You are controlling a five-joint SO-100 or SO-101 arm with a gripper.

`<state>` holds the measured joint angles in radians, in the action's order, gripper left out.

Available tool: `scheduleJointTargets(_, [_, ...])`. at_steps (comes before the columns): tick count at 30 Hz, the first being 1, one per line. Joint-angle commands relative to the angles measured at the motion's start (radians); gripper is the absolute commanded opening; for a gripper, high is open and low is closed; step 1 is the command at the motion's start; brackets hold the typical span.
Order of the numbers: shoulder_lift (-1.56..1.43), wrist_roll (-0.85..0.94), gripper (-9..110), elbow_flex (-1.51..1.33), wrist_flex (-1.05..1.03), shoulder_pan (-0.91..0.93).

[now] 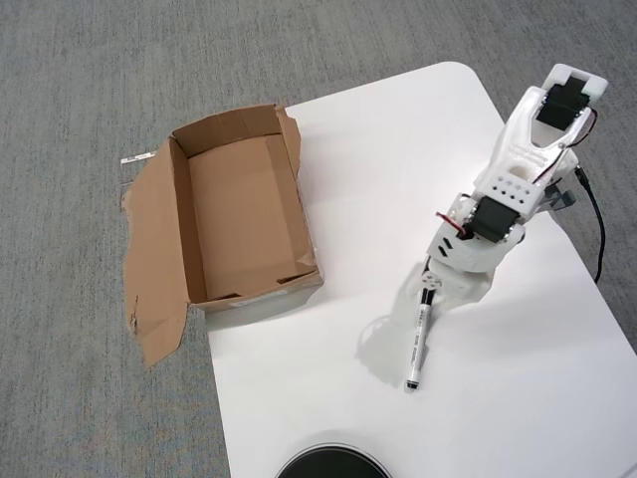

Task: Grasp a pen and put it in the box.

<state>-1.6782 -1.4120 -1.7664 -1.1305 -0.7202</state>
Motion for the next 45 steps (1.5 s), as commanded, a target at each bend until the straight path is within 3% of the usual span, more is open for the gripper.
scheduleJointTargets(1, [0.031,-0.027,18,0.031,0.017,-0.03])
scheduleJointTargets(20, [0.23,-0.041,18,0.03,0.02,-0.062])
scheduleJointTargets(32, [0.365,-0.028,18,0.03,0.264,-0.062])
scheduleJointTargets(45, [0.367,-0.03,18,0.03,0.278,-0.053])
